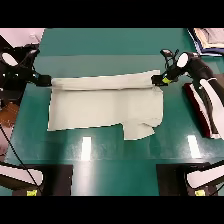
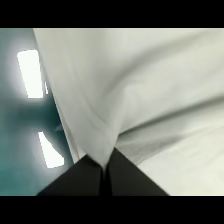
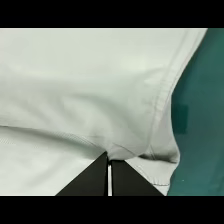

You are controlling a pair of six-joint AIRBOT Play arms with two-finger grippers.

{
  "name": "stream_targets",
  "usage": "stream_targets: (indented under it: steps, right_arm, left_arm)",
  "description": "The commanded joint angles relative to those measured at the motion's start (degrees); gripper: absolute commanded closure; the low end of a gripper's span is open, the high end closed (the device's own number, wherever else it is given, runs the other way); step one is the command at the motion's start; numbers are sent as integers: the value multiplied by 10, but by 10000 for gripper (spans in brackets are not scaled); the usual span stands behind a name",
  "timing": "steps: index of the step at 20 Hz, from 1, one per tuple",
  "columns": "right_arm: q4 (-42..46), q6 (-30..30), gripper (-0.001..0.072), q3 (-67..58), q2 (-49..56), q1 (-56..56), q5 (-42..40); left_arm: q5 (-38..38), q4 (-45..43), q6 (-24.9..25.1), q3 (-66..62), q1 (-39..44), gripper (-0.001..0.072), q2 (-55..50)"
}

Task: Fold the shirts.

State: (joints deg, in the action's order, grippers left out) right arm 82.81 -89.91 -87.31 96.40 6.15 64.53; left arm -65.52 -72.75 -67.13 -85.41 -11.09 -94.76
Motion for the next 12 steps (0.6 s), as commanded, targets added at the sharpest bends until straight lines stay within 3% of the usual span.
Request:
stream_targets:
  steps: [1, 3, 4, 5, 6, 9, 12]
  right_arm:
    - [-18, -1, 693, 21, -2, 6, -1]
    - [-39, -1, 645, 21, -2, 6, 1]
    - [-50, -1, 458, 21, -2, 3, 3]
    - [-64, -1, 383, 21, -3, 2, 7]
    - [-75, -1, 383, 21, -5, 0, 15]
    - [-89, 5, 383, 21, -39, -12, 58]
    - [-130, 52, 383, 21, -94, -30, 140]
  left_arm:
    - [0, -4, -6, 30, 0, 686, 0]
    - [-4, -2, -7, 28, 0, 648, 0]
    - [-9, -1, -17, 28, 0, 433, 0]
    - [-12, -1, -30, 28, 0, 200, 0]
    - [-20, -2, -43, 28, -2, 138, 0]
    - [-95, -6, -53, 10, -18, 164, 3]
    - [-145, -2, -64, 38, -58, 164, 47]
